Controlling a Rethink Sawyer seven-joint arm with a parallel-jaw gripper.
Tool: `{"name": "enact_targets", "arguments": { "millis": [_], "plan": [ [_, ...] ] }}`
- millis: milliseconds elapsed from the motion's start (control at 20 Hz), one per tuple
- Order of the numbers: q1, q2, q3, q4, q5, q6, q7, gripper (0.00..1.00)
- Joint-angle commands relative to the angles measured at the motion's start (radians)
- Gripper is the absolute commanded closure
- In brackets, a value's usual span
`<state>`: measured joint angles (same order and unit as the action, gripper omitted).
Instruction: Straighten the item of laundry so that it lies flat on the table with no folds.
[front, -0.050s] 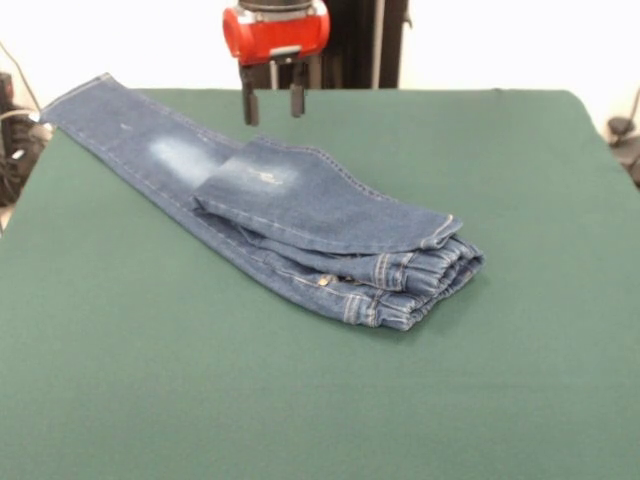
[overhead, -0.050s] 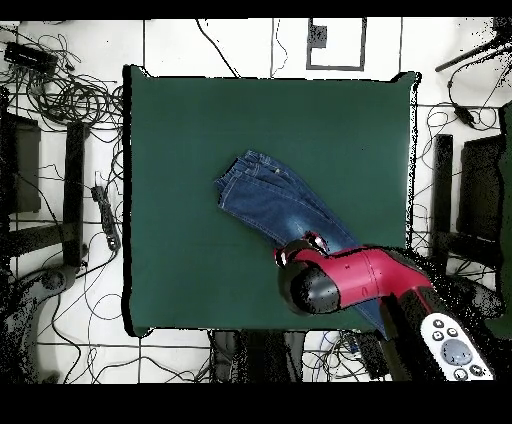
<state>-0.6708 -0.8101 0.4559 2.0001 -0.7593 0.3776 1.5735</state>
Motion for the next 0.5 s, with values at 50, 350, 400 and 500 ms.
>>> {"name": "enact_targets", "arguments": {
  "millis": [50,350,400,500],
  "plan": [
    [0.071,0.048,-0.014,-0.045,0.072,-0.042,0.182,0.0],
    [0.14,0.052,-0.093,-0.095,0.149,-0.03,0.258,0.0],
    [0.148,0.053,-0.102,-0.099,0.157,-0.029,0.257,0.0],
    [0.165,0.057,-0.125,-0.104,0.18,-0.036,0.265,0.0]
  ]
}}
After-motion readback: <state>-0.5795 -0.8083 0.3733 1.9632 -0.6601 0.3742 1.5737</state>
